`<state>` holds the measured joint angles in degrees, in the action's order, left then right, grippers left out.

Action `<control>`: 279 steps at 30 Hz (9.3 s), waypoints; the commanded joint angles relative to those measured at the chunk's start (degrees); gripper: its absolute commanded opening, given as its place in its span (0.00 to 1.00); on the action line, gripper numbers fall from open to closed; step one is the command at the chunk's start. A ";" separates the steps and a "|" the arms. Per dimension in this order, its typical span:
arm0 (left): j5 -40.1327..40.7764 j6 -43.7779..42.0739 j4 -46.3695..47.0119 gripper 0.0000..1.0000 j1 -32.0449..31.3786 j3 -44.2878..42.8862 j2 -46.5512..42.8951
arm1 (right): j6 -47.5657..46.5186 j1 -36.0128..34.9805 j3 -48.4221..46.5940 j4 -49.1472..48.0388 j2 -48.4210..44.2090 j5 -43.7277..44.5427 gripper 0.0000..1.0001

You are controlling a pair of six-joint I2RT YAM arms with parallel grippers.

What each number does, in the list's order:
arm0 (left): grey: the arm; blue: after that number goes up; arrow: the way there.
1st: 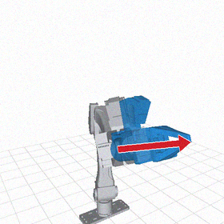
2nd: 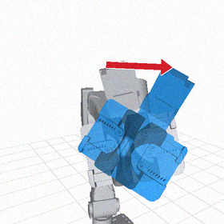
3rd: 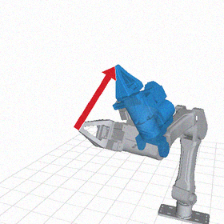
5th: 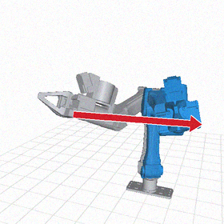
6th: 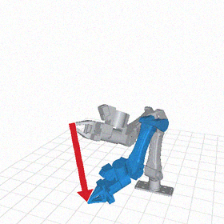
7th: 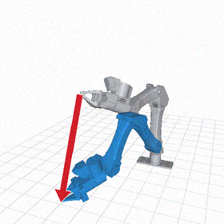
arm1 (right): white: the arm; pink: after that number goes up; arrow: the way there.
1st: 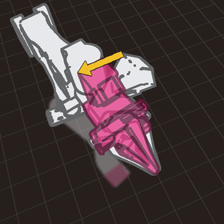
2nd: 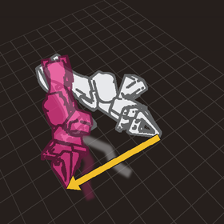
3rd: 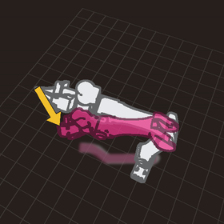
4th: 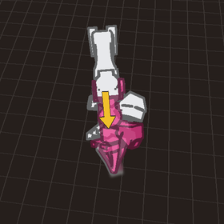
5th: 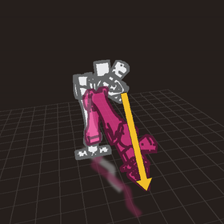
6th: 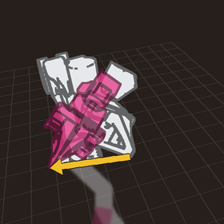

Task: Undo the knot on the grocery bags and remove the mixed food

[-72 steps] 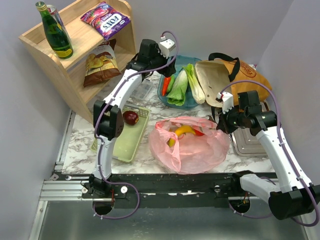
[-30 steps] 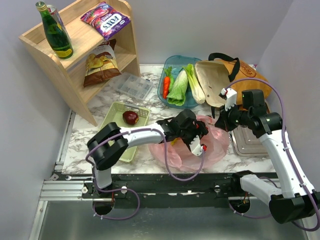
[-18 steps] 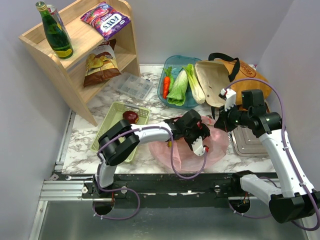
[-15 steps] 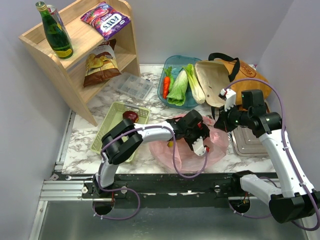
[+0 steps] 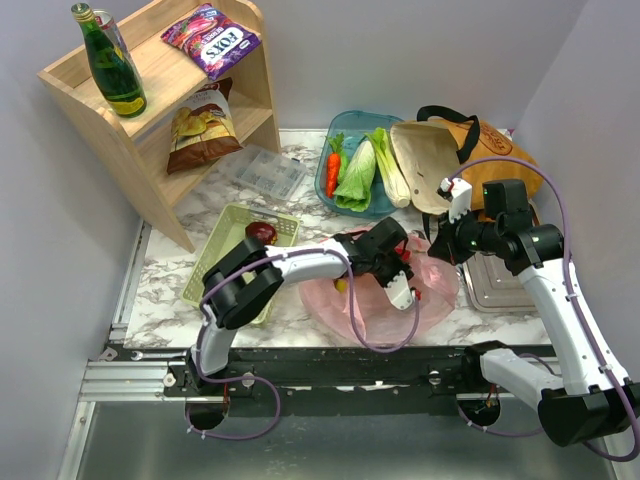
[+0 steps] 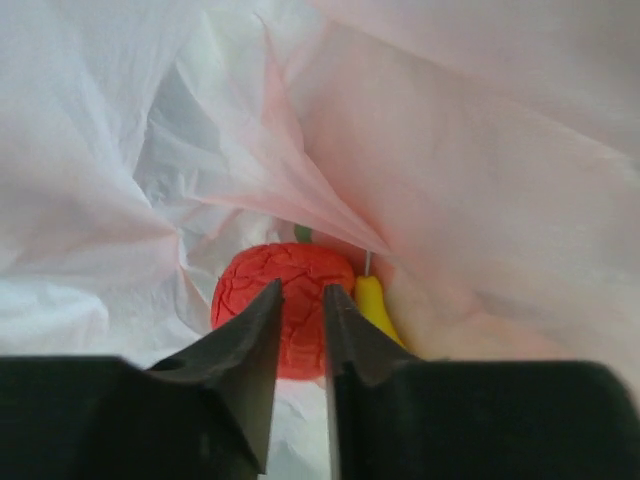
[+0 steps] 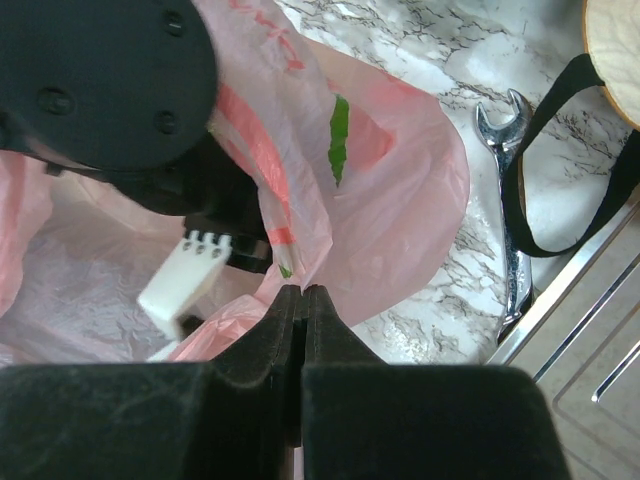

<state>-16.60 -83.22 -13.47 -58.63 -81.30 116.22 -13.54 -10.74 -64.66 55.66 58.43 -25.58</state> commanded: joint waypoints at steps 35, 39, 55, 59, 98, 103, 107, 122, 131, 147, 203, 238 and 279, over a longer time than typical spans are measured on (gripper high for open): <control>5.42 2.16 -2.80 0.99 -0.26 -3.92 0.89 | -0.96 0.34 -1.61 1.65 -0.35 -2.95 0.01; 7.30 0.37 -2.69 0.99 0.13 -6.50 3.87 | -1.16 0.38 -1.51 1.82 -0.36 -3.67 0.01; 6.35 3.35 -22.71 0.57 1.88 -16.21 8.51 | -0.45 0.32 -2.40 1.48 -0.25 -3.30 0.01; 3.18 3.95 -21.84 0.43 1.77 -7.46 0.96 | 0.07 0.39 -2.23 1.29 -0.80 -2.63 0.01; -7.73 15.88 -28.73 0.98 -1.02 -11.44 -1.62 | -1.88 0.38 -1.34 2.58 -2.03 -2.97 0.01; -6.69 16.35 -28.30 0.98 -2.09 -12.14 2.37 | -2.14 0.31 -1.25 2.58 -1.65 -2.98 0.01; -6.25 16.99 -31.26 0.87 -2.17 -13.79 5.04 | -2.28 0.30 -1.25 2.84 -1.61 -2.83 0.01; -20.30 26.59 -30.92 0.49 -0.74 -11.02 -18.23 | -2.46 0.37 0.15 1.30 -1.76 -3.22 0.01; -37.01 58.00 -26.79 0.49 5.29 -24.05 -27.69 | -3.41 0.32 0.77 1.24 -2.45 -3.03 0.01; -15.47 45.24 -35.52 0.53 51.44 19.42 -40.76 | -2.44 -0.17 0.81 -2.43 0.97 -12.93 0.01; 1.44 42.15 -15.21 0.49 16.00 3.85 -15.77 | -3.51 -2.62 0.69 -1.65 0.60 -10.10 0.01; 3.50 20.18 -21.95 0.55 15.21 -8.94 -4.85 | -4.25 -2.62 -3.00 -0.77 5.37 -7.47 0.01; -29.42 46.15 -26.29 0.43 13.21 -6.33 -23.31 | -3.69 -2.62 -2.77 -2.60 6.70 -7.41 0.01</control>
<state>-31.53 -50.54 -43.59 -45.43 -85.01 96.82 -17.02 -13.06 -68.07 53.95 66.15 -32.60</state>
